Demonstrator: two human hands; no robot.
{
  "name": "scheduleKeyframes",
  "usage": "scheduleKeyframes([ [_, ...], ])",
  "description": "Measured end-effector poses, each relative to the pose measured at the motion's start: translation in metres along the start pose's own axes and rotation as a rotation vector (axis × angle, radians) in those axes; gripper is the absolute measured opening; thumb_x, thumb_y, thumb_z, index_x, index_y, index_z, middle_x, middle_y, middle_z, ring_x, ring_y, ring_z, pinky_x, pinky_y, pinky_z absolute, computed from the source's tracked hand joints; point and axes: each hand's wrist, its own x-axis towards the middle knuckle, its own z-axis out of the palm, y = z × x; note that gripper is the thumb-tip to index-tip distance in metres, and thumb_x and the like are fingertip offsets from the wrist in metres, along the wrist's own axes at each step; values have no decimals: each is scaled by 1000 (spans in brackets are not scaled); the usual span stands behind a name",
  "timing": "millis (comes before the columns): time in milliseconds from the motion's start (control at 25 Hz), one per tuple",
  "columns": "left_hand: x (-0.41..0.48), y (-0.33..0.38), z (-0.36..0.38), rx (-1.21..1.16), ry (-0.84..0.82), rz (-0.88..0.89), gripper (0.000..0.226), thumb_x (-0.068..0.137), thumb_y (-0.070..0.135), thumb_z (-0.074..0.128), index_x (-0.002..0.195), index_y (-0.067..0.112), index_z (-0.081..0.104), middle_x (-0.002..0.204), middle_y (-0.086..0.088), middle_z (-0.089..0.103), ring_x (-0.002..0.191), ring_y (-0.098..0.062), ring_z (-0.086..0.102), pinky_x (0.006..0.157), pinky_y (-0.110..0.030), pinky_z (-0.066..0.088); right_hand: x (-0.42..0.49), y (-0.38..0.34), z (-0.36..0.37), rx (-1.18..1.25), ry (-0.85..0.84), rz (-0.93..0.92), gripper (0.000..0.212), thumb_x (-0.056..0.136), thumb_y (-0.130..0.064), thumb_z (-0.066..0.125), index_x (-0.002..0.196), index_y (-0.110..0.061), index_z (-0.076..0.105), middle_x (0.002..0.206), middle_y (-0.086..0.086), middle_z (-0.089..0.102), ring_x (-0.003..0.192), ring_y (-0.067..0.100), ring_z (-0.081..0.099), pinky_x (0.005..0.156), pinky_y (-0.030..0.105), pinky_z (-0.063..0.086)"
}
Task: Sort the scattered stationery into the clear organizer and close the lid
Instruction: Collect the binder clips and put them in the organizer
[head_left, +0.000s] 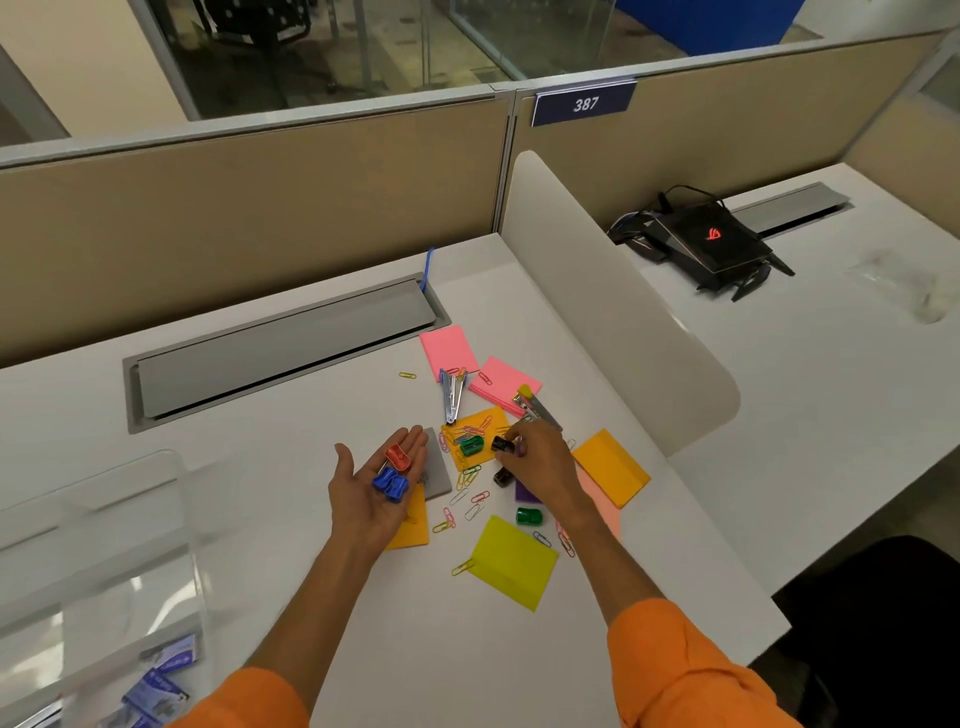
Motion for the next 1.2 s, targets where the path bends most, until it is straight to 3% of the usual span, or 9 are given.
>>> scheduleKeyframes([
  [200, 1, -1, -2, -1, 1, -11, 82, 92, 65, 38, 131, -5, 52, 133, -24, 58, 123, -39, 57, 99, -47, 50, 1, -5, 4, -31, -2, 33, 19, 83, -24, 72, 96, -10, 69, 101, 8, 66, 90, 22, 63, 69, 32, 49],
  [400, 1, -8, 1, 2, 10, -11, 84, 92, 66, 36, 133, -5, 50, 134, -24, 58, 124, -38, 57, 104, -46, 48, -9, -44, 4, 131, 105, -120, 27, 79, -38, 74, 93, -14, 72, 77, -8, 53, 73, 9, 48, 55, 18, 30],
  [560, 1, -13, 4, 73, 39, -19, 84, 91, 69, 34, 132, -2, 53, 136, -21, 57, 124, -33, 57, 101, -43, 51, -18, -76, 17, 144, 58, -146, 34, 79, -40, 74, 102, -16, 70, 91, 0, 62, 80, 11, 53, 58, 13, 31],
  [720, 0, -13, 4, 117, 55, -29, 83, 90, 70, 32, 130, 1, 57, 136, -20, 58, 131, -35, 50, 114, -47, 36, -18, -87, 27, 88, 9, -135, 43, 81, -43, 73, 113, -14, 69, 105, 4, 66, 95, 16, 60, 72, 20, 43],
  [880, -1, -10, 4, 100, 53, -13, 84, 91, 70, 32, 130, -1, 57, 135, -21, 58, 127, -36, 55, 107, -47, 45, -15, -85, 19, 171, 69, -123, 40, 81, -47, 72, 106, -15, 72, 94, 2, 67, 80, 10, 57, 65, 18, 40],
  [1000, -1, -7, 4, 39, 25, -3, 85, 92, 68, 32, 131, -3, 54, 135, -23, 57, 125, -38, 55, 107, -47, 44, -6, -62, 1, 182, 146, -97, 24, 83, -32, 73, 100, -15, 71, 80, -2, 61, 72, 11, 56, 64, 23, 40],
  [1200, -1, -2, 0, 14, -12, 1, 86, 92, 68, 30, 134, -3, 51, 136, -23, 56, 126, -39, 54, 106, -48, 44, 3, -24, -9, -12, 5, -34, 26, 85, -15, 70, 110, -19, 68, 99, 5, 63, 95, 16, 61, 74, 23, 45],
])
